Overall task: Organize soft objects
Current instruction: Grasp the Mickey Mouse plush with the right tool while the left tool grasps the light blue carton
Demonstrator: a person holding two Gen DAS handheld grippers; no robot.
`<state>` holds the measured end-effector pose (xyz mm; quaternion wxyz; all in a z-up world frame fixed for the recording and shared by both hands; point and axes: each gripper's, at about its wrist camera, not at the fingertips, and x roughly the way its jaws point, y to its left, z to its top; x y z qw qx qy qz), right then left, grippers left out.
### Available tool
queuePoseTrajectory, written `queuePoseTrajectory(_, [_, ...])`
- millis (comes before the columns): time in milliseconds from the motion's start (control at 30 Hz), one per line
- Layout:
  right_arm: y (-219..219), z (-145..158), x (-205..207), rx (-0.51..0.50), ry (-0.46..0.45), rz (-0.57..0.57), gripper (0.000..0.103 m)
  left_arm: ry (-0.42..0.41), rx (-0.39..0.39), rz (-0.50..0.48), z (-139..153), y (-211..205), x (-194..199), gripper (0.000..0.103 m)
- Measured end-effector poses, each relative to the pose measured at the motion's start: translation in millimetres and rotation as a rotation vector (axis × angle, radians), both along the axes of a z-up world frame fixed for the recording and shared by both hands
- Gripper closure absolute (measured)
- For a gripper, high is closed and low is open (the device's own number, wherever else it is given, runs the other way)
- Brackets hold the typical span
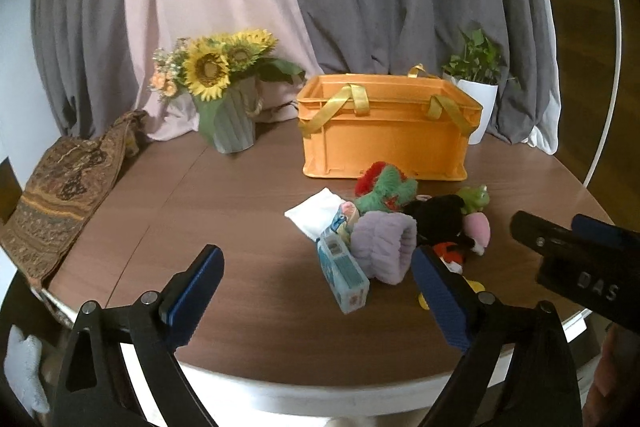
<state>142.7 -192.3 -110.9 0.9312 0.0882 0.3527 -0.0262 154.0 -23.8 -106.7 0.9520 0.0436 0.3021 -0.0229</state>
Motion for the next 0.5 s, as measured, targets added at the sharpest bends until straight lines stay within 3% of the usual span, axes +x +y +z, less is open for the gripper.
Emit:
queuePoseTrajectory(133, [3.7,-18.6,23.6,0.023,0.046,-0.004,0.023,0.016,0.002,-0.022,-17.0,1.1,17.4,0.009])
queuePoseTrajectory(300, [8.3,-44.5,45.4,0.04,0.127,-0.007,0.027,0.088,-0.021,-0.033,-38.8,-1.4,34.0,0.014])
queuePoseTrajectory(500, [8.8,-63.2,66.3,0.054,0.185,0.036,0.029,0.118,-0.027,0.0,-61.4,-13.4,45.0,0.019])
